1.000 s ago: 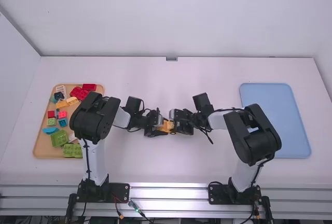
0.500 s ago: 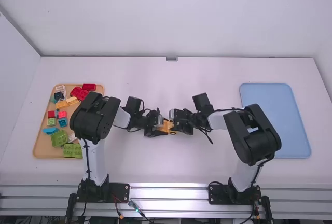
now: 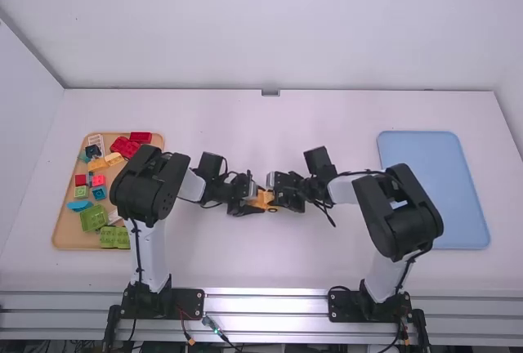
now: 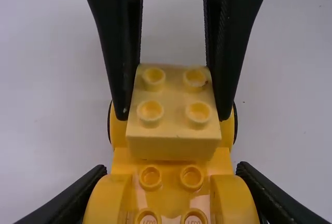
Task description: Assemble lego blocks to make yellow taxi
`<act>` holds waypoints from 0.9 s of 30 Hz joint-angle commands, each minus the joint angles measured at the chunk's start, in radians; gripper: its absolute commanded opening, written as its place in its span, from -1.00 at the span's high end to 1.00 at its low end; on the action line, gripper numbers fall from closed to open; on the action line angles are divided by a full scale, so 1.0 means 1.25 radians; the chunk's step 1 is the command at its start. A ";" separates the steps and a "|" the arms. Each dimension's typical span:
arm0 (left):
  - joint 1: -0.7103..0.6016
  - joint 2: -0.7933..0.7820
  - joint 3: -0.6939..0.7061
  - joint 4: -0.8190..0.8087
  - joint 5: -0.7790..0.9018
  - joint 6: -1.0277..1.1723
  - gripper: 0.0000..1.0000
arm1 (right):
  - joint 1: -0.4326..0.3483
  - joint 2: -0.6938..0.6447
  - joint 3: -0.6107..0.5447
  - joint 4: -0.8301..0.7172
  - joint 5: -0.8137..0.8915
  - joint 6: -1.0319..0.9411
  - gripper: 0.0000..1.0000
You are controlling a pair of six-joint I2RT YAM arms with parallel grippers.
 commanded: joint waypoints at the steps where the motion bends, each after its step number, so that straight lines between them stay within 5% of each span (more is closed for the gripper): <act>1: -0.003 0.027 -0.021 -0.013 -0.067 0.010 0.12 | -0.014 0.008 0.003 -0.016 0.023 0.002 0.49; 27: -0.007 0.027 -0.021 -0.015 -0.067 0.010 0.10 | -0.002 0.008 0.005 -0.018 0.036 -0.003 0.44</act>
